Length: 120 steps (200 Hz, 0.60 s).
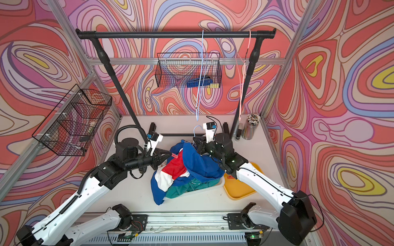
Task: Remove the clothespins securing jackets to the hanger
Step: Remove the clothespin from the hanger.
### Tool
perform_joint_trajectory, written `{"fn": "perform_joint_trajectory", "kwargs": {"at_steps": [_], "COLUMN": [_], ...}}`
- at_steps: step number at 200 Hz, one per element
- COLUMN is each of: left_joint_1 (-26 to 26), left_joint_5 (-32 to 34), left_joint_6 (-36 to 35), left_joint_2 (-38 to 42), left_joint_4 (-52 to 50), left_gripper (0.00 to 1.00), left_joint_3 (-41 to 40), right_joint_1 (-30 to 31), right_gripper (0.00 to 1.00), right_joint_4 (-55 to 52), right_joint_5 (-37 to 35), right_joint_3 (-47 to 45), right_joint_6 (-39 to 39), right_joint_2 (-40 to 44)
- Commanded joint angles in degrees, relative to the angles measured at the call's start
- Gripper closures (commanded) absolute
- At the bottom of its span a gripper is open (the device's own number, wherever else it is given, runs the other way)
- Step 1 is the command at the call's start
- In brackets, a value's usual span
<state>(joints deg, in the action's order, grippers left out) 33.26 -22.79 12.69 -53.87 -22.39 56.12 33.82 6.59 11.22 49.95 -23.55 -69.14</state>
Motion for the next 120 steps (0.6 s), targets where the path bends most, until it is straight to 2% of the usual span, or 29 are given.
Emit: {"fn": "perform_joint_trajectory", "kwargs": {"at_steps": [1,23,43,62,90,120], "left_joint_1": [-0.40,-0.45,-0.39,-0.47,-0.44,-0.44], "left_joint_5": [3.43,2.71,2.58,2.71,4.33,2.87], "left_joint_6": [0.22,1.25,1.54,1.94,2.85,3.63], "left_joint_2": [0.58,1.57,0.44,-0.89,-2.68,-3.74], "left_joint_4": [-5.68,-5.44,-7.84,-10.25,-13.42,-13.98], "left_gripper": [1.00,1.00,1.00,1.00,1.00,1.00], "left_joint_3": [3.28,3.78,5.58,8.00,11.46,13.62], "right_joint_1": [0.48,0.47,0.65,1.61,3.14,5.66], "right_gripper": [0.93,0.57,0.38,0.30,0.20,0.13], "right_joint_4": [-2.43,-2.85,-5.01,-10.38,-19.20,-23.35], "right_joint_5": [1.04,0.48,-2.21,-7.81,-20.45,-25.71], "right_joint_3": [1.19,1.29,1.99,4.48,8.95,12.12], "right_joint_6": [-1.51,-1.54,-0.05,3.42,5.95,10.29], "right_joint_2": [-1.89,-1.53,0.73,3.61,7.18,8.79]}}
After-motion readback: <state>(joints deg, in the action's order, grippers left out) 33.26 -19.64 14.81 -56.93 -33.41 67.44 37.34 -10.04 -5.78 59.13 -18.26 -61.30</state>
